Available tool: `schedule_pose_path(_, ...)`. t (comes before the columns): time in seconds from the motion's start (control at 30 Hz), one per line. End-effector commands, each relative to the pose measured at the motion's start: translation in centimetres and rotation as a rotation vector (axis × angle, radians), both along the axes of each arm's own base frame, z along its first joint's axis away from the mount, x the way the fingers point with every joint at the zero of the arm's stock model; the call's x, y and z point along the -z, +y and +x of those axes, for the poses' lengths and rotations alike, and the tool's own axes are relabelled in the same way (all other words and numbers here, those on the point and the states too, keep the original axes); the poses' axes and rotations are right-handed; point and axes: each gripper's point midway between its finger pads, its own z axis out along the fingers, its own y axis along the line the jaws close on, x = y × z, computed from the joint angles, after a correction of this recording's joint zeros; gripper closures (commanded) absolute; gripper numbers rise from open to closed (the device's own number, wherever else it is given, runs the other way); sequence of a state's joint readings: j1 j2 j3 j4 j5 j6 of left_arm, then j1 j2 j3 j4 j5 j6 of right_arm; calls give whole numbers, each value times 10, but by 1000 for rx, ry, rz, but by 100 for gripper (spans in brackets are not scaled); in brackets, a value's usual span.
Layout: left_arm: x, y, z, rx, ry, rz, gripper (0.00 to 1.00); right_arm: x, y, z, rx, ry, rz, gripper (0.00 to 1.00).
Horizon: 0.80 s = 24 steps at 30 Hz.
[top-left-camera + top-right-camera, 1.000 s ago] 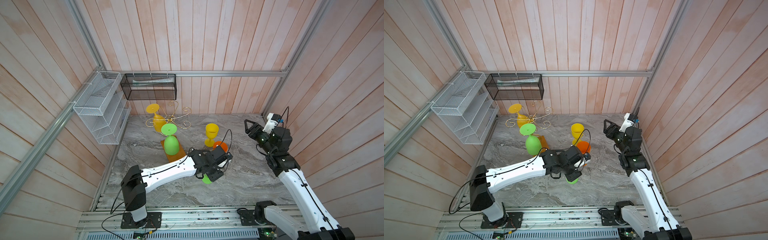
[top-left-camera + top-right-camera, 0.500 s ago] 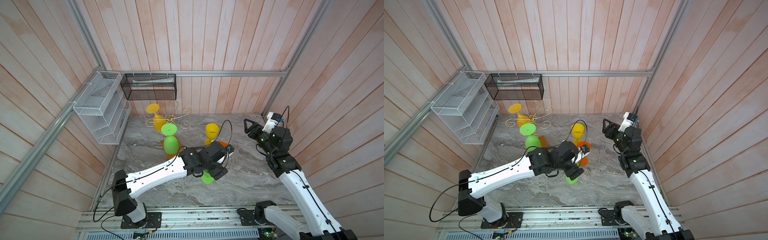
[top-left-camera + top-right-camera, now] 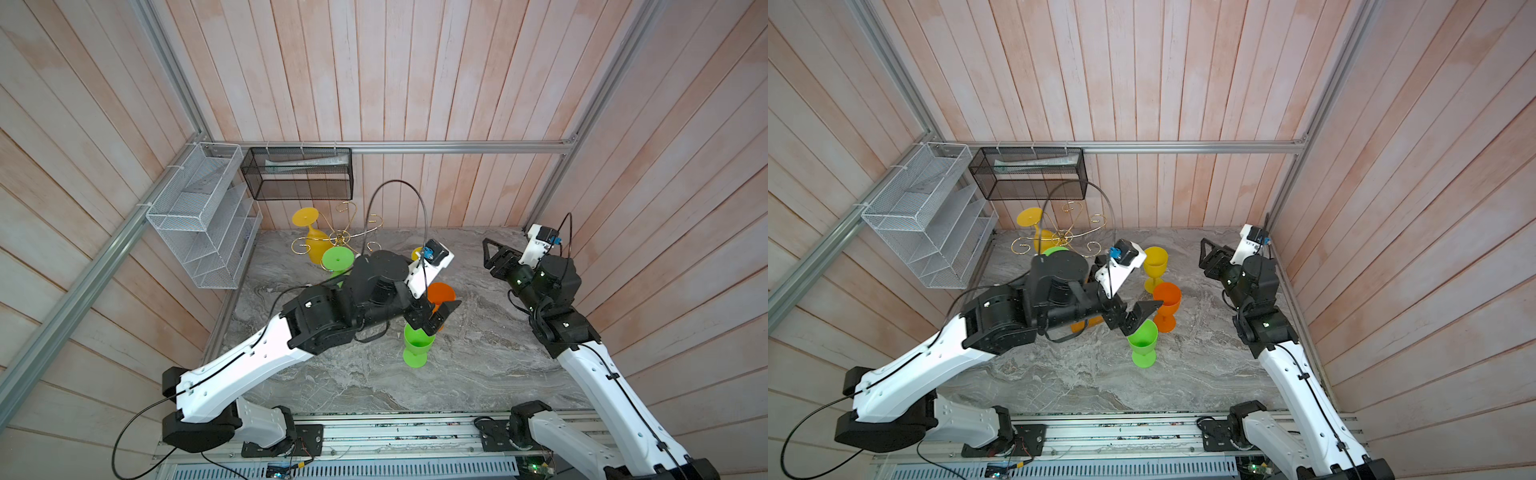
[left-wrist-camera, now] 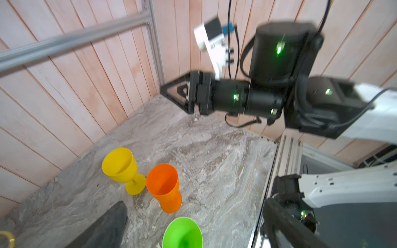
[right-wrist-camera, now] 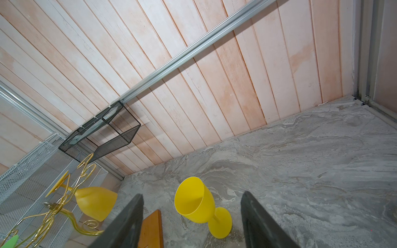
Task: Take the wine glass off the wine glass rack
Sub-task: Place the wine glass at the center of the table, then pick up the wine glass rack from the center of the table.
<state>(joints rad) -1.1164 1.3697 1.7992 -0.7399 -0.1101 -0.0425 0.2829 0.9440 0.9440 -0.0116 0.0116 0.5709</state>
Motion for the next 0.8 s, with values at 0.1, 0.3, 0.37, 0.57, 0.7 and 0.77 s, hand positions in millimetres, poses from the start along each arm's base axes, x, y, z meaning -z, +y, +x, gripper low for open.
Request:
schedule_pose_path(0.1,-42,53,27,-169,51,-155,0,-26,13,-7,-5,-76,-52,31)
schedule_pose_path(0.3,-55,122,62,-417,110,-233,1,-28,34,-9,-50,-83,-74,31)
schedule_pose_path(0.37,-52,151,74,-516,139,-263,2,-28,43,-10,-81,-89,-78,31)
schedule_pose_path(0.57,-28,222,100,-709,265,-358,4,-38,92,-28,-232,-163,-138,31)
schedule_pose_path(0.7,-1,250,117,-762,378,-421,5,-40,128,-46,-338,-229,-214,31)
schedule_pose_path(0.77,10,262,123,-780,424,-453,7,-41,145,-57,-391,-267,-256,31)
